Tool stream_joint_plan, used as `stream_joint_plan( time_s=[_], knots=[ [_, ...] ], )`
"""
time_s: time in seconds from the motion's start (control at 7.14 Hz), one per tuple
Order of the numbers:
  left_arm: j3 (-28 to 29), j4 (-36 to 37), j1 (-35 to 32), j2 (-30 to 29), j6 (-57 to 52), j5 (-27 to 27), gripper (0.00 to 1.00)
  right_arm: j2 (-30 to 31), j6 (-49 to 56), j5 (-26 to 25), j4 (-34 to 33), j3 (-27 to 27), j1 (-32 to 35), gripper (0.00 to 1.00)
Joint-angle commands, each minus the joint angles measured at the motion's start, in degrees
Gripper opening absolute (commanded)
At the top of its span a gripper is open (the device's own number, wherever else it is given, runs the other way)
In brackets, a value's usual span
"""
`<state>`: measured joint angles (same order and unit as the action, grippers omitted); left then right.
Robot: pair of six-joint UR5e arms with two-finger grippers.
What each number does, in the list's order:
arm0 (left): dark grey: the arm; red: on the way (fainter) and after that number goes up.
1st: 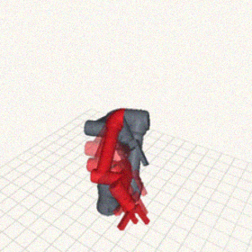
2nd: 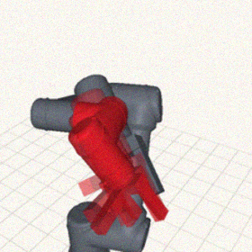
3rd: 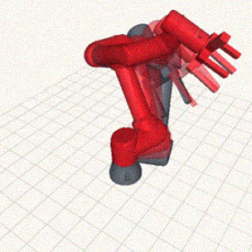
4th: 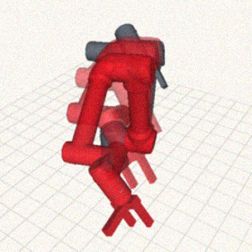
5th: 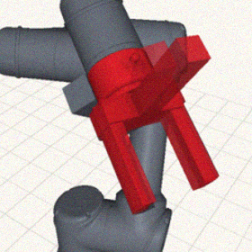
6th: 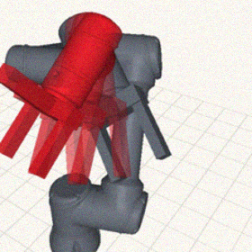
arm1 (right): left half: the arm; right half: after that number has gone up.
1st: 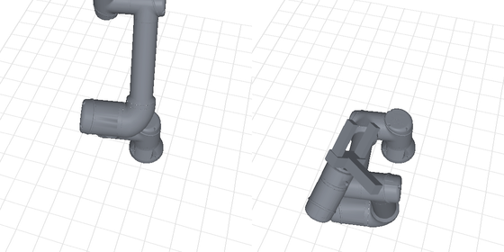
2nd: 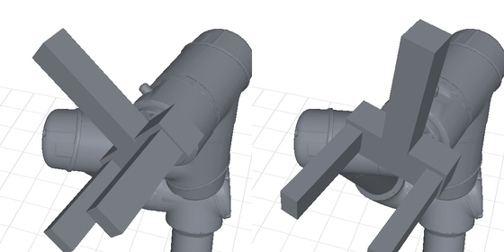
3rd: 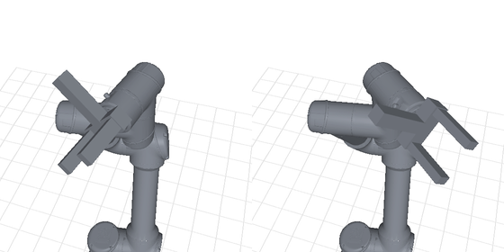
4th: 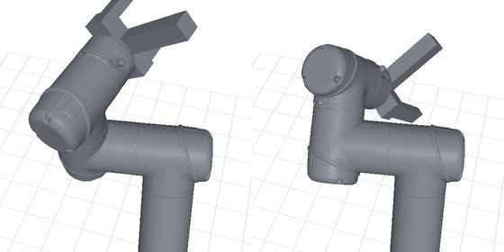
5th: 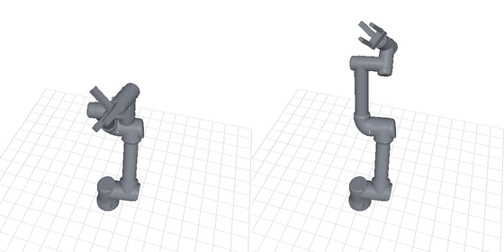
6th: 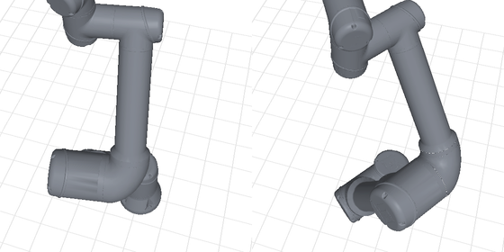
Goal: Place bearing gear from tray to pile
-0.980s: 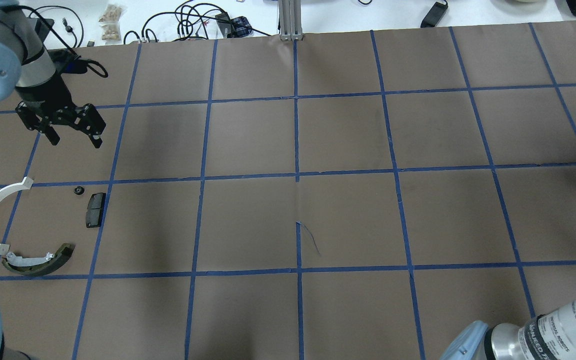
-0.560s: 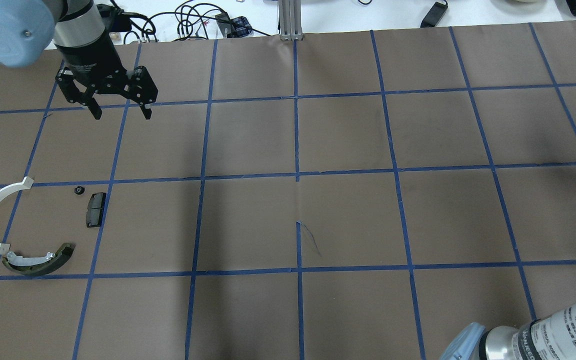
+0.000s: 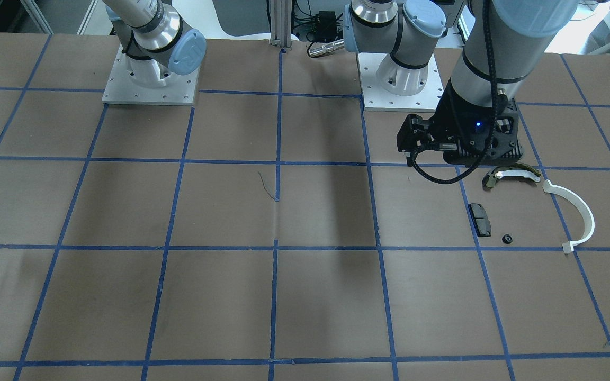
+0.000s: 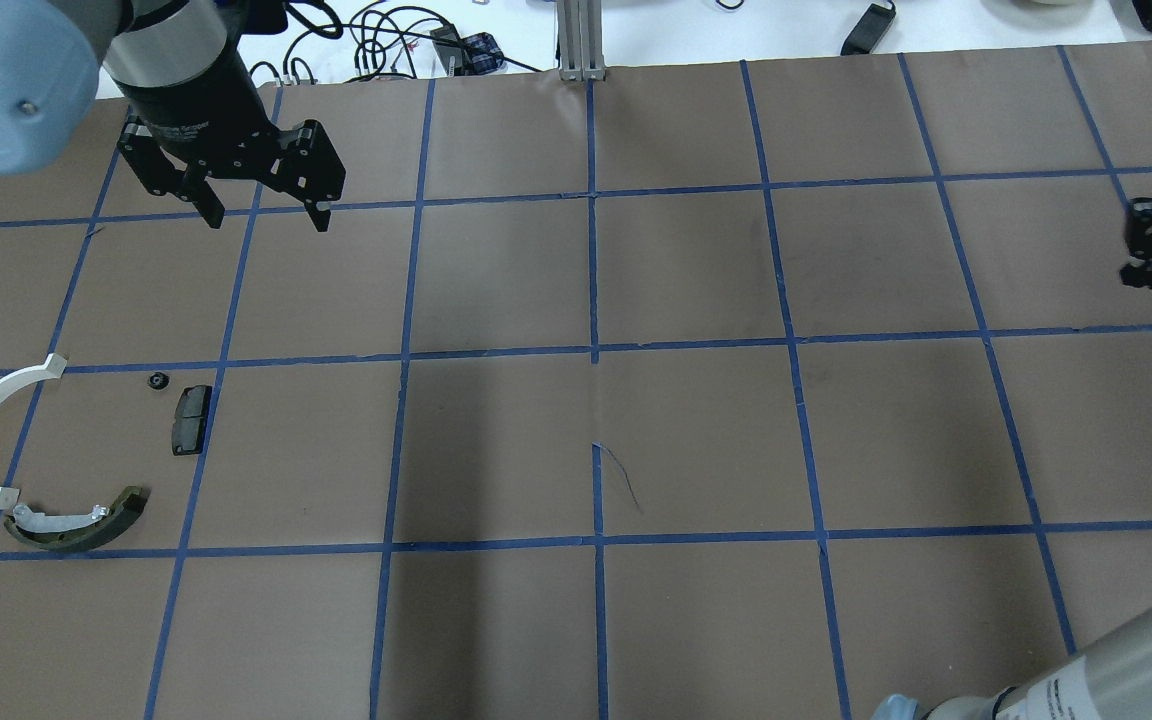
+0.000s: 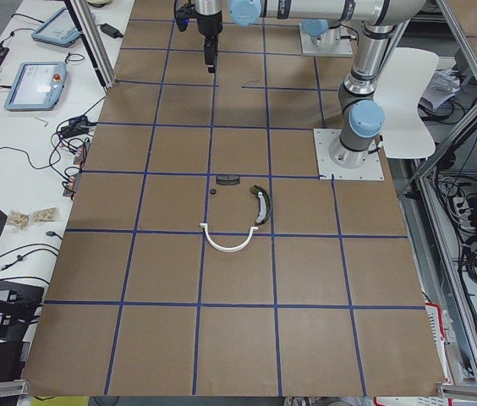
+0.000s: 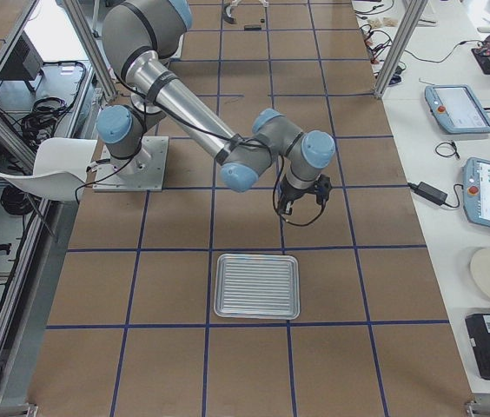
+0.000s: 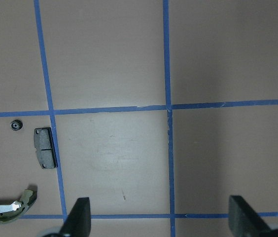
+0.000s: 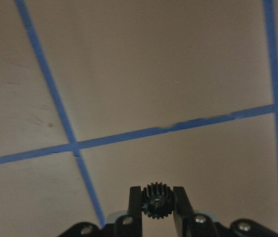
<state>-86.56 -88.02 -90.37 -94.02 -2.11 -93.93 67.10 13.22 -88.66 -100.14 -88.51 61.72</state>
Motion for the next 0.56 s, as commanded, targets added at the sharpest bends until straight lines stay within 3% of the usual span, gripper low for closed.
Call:
stream_joint_plan(
  time_s=[0.0, 0.42],
  knots=[
    [-2.5, 6.6, 0.0, 1.0, 0.5, 2.4, 1.0, 0.7, -21.9, 6.2, -0.2, -2.4, 14.3, 0.0],
    [-3.2, 6.5, 0.0, 1.4, 0.3, 1.9, 1.0, 0.0, -50.9, 13.6, -10.4, -6.3, 33.8, 0.0]
  ],
)
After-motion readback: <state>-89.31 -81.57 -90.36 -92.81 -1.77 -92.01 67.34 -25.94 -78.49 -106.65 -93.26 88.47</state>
